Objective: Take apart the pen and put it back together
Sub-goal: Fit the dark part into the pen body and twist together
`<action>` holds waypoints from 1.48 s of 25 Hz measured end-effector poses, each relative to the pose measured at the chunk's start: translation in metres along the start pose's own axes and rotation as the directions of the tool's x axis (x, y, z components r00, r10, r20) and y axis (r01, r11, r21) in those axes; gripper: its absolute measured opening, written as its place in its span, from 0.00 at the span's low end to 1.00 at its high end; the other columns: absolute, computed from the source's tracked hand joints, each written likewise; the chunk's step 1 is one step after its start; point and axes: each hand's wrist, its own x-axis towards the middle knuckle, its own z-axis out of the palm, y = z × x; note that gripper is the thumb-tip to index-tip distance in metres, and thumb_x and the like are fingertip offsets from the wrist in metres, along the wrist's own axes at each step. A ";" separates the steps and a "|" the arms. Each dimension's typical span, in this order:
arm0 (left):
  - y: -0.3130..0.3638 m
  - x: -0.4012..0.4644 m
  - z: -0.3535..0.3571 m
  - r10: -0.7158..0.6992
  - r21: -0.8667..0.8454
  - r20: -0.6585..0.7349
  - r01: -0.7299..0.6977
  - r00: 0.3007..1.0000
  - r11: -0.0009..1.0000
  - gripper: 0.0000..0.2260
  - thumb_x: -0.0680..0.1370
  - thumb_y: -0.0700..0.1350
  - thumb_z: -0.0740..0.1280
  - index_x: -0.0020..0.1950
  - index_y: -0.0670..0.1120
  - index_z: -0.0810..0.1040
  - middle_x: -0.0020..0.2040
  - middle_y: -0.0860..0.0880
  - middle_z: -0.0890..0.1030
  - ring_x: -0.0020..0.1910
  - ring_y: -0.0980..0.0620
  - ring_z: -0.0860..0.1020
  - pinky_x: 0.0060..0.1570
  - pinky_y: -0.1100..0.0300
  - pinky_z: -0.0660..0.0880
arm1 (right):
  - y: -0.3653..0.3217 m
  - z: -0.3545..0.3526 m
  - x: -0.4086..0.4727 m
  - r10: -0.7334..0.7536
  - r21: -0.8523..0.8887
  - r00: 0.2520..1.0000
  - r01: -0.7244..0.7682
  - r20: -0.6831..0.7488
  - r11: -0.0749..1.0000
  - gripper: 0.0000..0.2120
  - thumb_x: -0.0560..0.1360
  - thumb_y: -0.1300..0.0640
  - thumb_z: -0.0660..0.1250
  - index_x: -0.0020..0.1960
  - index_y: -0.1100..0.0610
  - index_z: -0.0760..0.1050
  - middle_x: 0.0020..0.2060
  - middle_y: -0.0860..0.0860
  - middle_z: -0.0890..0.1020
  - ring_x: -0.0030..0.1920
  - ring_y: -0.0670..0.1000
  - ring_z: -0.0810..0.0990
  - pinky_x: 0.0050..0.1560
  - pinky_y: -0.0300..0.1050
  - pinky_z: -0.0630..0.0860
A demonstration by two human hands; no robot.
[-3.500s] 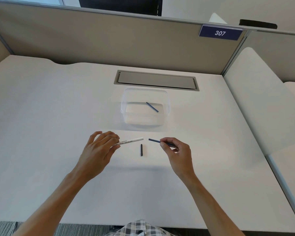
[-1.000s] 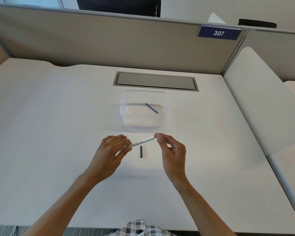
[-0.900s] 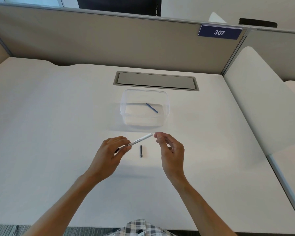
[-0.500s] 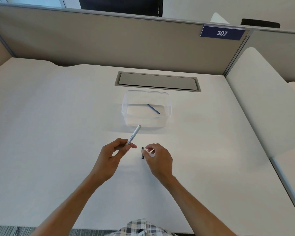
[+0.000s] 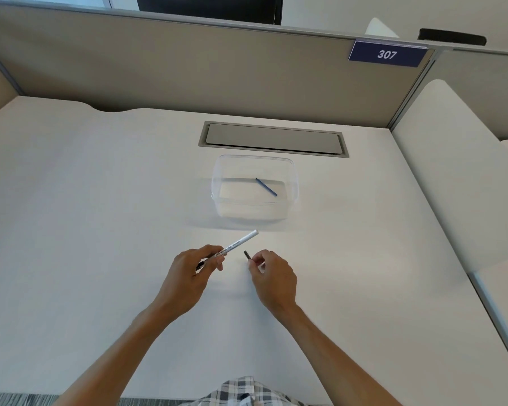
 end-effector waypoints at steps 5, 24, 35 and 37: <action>-0.011 0.002 -0.007 0.029 0.086 -0.002 -0.029 1.000 0.996 0.08 0.80 0.50 0.62 0.43 0.53 0.78 0.39 0.57 0.80 0.40 0.53 0.75 0.39 0.64 0.68 | 0.000 -0.036 0.000 0.069 0.483 0.997 -0.047 -0.027 0.875 0.03 0.78 0.55 0.68 0.45 0.50 0.79 0.35 0.44 0.86 0.41 0.43 0.84 0.39 0.39 0.75; -0.007 0.007 -0.013 0.090 0.114 0.031 -0.093 0.995 0.989 0.09 0.78 0.53 0.62 0.44 0.53 0.80 0.42 0.59 0.80 0.43 0.56 0.76 0.47 0.59 0.71 | -0.007 -0.082 -0.007 -0.083 0.566 0.988 0.141 -0.128 0.812 0.06 0.78 0.59 0.70 0.45 0.49 0.81 0.41 0.41 0.85 0.45 0.43 0.82 0.35 0.33 0.68; -0.010 0.007 -0.013 0.094 0.132 0.037 -0.098 0.995 0.986 0.05 0.80 0.49 0.65 0.47 0.56 0.81 0.40 0.60 0.81 0.45 0.52 0.77 0.51 0.54 0.72 | -0.007 -0.086 -0.008 -0.106 0.568 0.989 0.146 -0.102 0.810 0.06 0.77 0.59 0.70 0.45 0.49 0.82 0.42 0.39 0.85 0.45 0.42 0.82 0.36 0.34 0.68; -0.010 0.008 -0.014 0.106 0.149 0.044 -0.112 0.993 0.983 0.05 0.80 0.47 0.65 0.47 0.55 0.81 0.38 0.60 0.81 0.46 0.52 0.77 0.52 0.53 0.72 | -0.006 -0.087 -0.008 -0.118 0.561 0.988 0.155 -0.100 0.813 0.06 0.77 0.59 0.70 0.45 0.48 0.82 0.42 0.39 0.85 0.46 0.42 0.82 0.36 0.34 0.68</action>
